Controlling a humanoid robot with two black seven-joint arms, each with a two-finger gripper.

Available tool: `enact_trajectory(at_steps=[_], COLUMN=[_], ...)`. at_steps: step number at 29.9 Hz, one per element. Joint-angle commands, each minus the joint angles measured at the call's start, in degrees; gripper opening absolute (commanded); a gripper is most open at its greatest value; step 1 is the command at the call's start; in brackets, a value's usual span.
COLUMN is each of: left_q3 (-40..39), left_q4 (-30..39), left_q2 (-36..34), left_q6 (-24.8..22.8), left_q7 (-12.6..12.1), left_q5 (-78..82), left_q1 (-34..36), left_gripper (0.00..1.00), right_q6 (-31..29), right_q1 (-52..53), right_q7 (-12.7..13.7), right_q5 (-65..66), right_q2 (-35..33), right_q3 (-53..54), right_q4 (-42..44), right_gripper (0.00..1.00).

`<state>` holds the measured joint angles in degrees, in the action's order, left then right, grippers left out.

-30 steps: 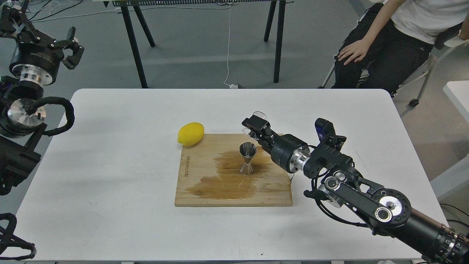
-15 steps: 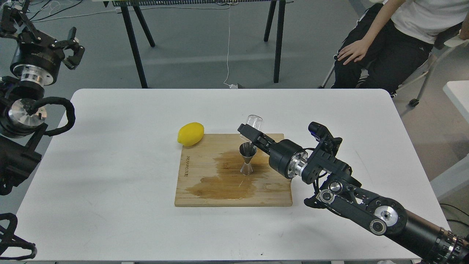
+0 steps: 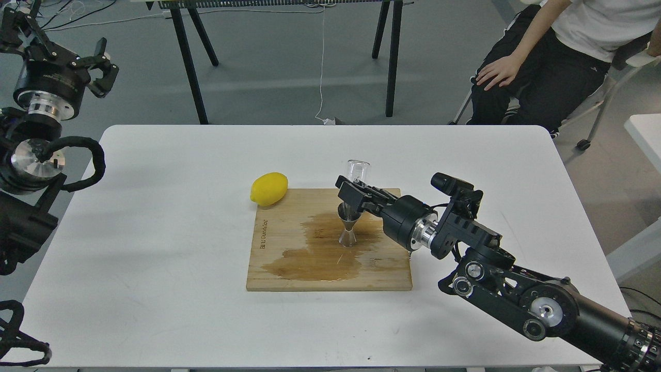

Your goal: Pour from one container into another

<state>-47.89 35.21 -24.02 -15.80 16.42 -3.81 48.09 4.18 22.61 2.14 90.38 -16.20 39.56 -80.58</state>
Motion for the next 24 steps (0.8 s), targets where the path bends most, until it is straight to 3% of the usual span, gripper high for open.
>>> enact_trajectory(at_steps=[1,6,13,24], left_q3=[-0.01,0.08,0.08,0.52], left_q4=[0.04,0.04,0.04,0.12], left_q2=[0.37,0.46,0.55,0.64], left_q6=[0.16,0.07,0.07,0.16], left_q7=[0.02,-0.07,-0.07,-0.16], left_q5=[0.03,0.03,0.03,0.03], left_q1=[-0.01,0.08,0.16,0.25], left_gripper=[1.0,1.0,1.0,1.0], right_q6=[0.22,2.41,2.15,1.36], right_q1=[-0.28,-0.72,-5.81,-13.99], right_q7=[0.85,7.79,11.83,12.02], right_q5=[-12.46,-33.65,-60.54,-98.34], right_q2=[0.29,1.0,0.21,0.47], right_q3=[3.41,11.4,24.06,37.68], right_q4=[-0.98,-3.71,-2.83,8.14], right_gripper=[0.34,0.33,0.35,0.36])
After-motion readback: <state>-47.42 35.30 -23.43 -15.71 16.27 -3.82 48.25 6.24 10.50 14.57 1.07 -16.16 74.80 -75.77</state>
